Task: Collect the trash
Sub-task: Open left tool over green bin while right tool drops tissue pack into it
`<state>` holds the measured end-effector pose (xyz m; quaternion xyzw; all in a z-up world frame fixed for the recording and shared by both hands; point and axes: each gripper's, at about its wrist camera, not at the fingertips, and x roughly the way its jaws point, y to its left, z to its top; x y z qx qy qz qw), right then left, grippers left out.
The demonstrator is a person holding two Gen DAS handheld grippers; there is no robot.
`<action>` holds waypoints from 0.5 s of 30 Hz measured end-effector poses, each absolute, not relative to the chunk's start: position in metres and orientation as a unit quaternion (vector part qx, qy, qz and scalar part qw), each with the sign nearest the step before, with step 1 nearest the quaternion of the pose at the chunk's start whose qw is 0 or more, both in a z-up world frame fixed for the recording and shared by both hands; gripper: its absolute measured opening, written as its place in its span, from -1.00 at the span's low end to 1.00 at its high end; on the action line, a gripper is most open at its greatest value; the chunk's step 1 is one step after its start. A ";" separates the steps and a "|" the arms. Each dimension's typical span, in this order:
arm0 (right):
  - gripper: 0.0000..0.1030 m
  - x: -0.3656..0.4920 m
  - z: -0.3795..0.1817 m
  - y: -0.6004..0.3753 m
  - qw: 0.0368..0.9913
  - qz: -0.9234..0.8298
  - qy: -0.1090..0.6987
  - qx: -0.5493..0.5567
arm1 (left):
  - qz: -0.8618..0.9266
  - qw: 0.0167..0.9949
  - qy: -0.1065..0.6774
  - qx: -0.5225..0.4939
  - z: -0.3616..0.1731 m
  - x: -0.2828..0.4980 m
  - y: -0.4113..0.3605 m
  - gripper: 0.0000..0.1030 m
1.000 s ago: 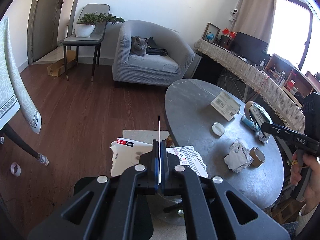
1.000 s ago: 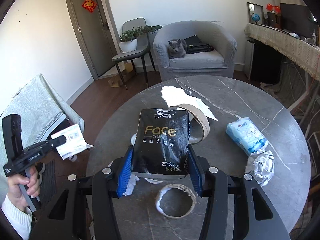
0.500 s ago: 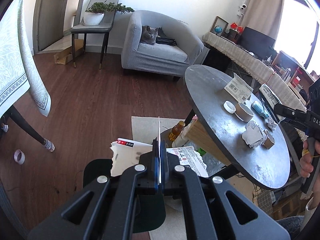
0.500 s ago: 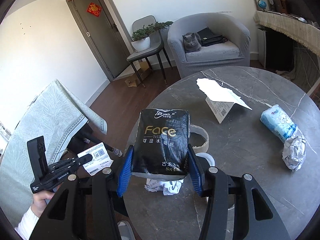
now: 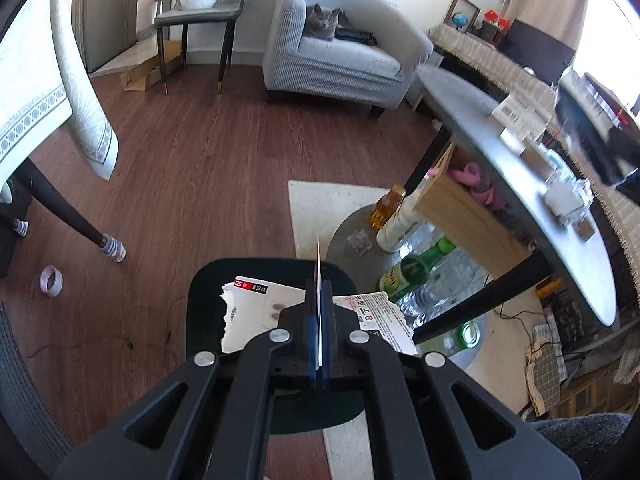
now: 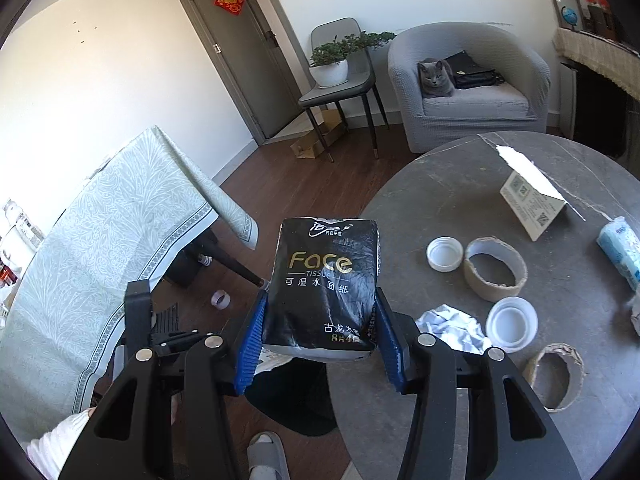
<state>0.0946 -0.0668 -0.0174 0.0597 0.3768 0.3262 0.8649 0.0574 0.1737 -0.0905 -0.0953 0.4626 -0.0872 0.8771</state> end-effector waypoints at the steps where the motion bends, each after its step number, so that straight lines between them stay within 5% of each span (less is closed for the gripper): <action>1: -0.01 0.094 -0.019 -0.062 0.863 0.330 0.378 0.057 | -0.085 0.874 0.470 -0.093 -0.097 0.057 0.174 -0.95; 12: -0.01 0.091 -0.031 -0.005 0.845 0.360 0.396 0.018 | -0.064 0.842 0.531 -0.068 -0.150 0.052 0.189 -0.93; 14: -0.01 0.090 -0.035 0.004 0.842 0.362 0.401 0.008 | -0.067 0.839 0.535 -0.068 -0.155 0.049 0.192 -0.69; 15: -0.01 0.090 -0.038 0.009 0.840 0.363 0.404 0.003 | -0.069 0.840 0.534 -0.067 -0.156 0.048 0.194 -0.31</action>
